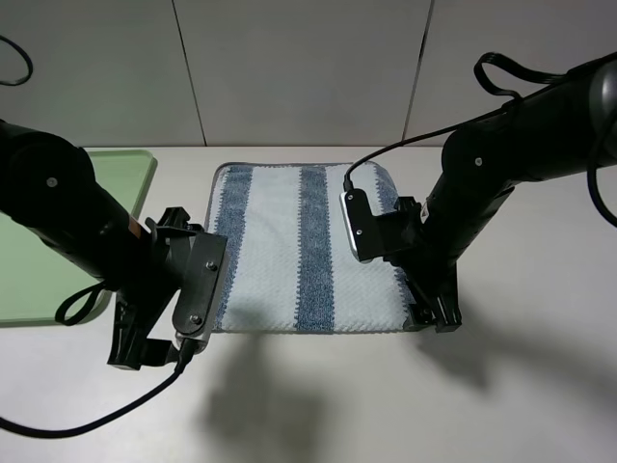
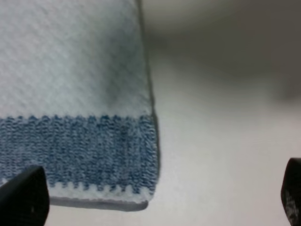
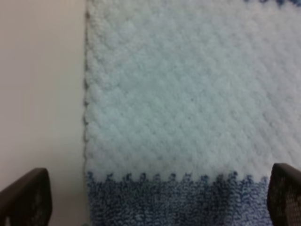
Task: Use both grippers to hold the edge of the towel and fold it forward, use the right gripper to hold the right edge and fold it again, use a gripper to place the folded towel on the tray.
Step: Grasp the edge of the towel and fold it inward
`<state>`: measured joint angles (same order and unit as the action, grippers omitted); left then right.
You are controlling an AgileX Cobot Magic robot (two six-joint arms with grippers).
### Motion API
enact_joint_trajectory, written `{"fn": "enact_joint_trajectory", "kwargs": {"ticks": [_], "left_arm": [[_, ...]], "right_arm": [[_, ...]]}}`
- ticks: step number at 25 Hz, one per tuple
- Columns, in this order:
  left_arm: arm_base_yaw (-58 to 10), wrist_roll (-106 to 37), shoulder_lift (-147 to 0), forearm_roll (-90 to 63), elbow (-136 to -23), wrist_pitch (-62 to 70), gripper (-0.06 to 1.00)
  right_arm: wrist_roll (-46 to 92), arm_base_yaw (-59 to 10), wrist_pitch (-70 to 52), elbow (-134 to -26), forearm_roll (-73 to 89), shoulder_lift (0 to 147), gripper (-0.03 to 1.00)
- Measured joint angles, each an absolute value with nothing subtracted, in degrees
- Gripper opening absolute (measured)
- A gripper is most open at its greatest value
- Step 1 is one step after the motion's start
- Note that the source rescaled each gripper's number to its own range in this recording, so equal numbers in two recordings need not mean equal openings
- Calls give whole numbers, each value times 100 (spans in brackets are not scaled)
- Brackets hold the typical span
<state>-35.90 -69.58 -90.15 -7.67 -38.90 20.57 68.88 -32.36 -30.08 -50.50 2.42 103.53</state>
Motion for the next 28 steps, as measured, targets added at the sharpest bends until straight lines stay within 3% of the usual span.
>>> {"fn": "enact_joint_trajectory", "kwargs": {"ticks": [28], "left_arm": [[-3590, -6960, -9618, -689, -3890, 1150, 97]], "right_arm": [[6888, -3236, -2937, -5089, 155, 11095, 100]]}}
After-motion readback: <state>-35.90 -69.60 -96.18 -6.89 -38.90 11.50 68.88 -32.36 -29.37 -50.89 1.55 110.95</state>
